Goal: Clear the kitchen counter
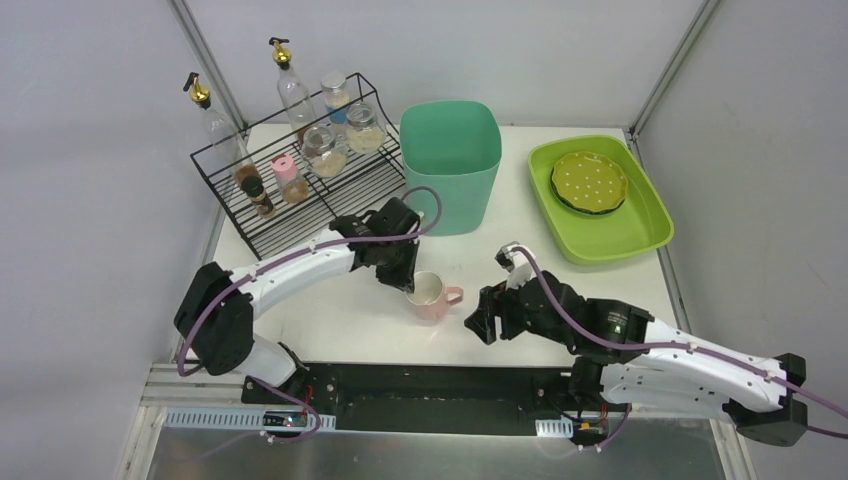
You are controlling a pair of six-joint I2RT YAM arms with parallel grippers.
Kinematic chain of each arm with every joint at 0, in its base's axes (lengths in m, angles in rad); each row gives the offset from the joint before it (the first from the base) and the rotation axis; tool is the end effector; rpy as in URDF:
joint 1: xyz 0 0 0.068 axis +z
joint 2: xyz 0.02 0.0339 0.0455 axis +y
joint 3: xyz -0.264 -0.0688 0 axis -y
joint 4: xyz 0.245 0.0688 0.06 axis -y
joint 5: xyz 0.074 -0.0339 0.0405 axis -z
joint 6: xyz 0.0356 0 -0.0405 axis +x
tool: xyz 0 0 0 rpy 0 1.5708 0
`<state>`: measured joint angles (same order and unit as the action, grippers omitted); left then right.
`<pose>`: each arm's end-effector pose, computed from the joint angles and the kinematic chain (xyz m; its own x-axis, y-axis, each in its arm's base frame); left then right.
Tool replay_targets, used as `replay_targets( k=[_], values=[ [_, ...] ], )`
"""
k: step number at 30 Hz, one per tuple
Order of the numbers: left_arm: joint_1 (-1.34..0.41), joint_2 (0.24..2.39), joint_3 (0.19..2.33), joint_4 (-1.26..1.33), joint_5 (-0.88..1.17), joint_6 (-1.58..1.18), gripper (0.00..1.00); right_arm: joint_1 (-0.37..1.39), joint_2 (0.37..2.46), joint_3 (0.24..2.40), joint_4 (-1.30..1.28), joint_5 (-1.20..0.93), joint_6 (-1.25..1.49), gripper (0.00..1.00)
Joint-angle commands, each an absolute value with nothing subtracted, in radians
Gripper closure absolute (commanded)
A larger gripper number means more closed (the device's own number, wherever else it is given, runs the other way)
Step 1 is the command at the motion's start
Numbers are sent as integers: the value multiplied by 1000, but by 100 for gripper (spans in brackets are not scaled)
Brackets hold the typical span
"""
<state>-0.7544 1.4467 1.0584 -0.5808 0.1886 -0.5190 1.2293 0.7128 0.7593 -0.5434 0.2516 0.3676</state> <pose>0.2129 -0.2093 0.2484 -0.8936 0.1713 -0.4148 0.3533 0.8384 -0.4150 0.0611 0.1455 0.3058 -0.4506 -0.2285 -0.8630 -0.7259 0.6565 0.2052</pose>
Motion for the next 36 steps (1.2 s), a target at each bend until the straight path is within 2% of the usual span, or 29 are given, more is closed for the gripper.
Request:
replay_targets(
  k=[1,7,17,20,36],
  values=[
    [-822,1478,1145,-551,160,-475,100,1233,724,785,-575,205,249,34],
    [-872,1505,1162,-551,200,-397,100,1233,676,739,-551,66,72,34],
    [-926,1497,1166,-565,285,-311,100,1233,629,687,-511,11,-195,34],
    [-943,1503,1171,-571,299,-298,100,1233,662,686,-501,-46,-233,34],
    [-971,1513,1179,-596,296,-287,100,1232,820,693,-421,-62,-281,35]
  ],
)
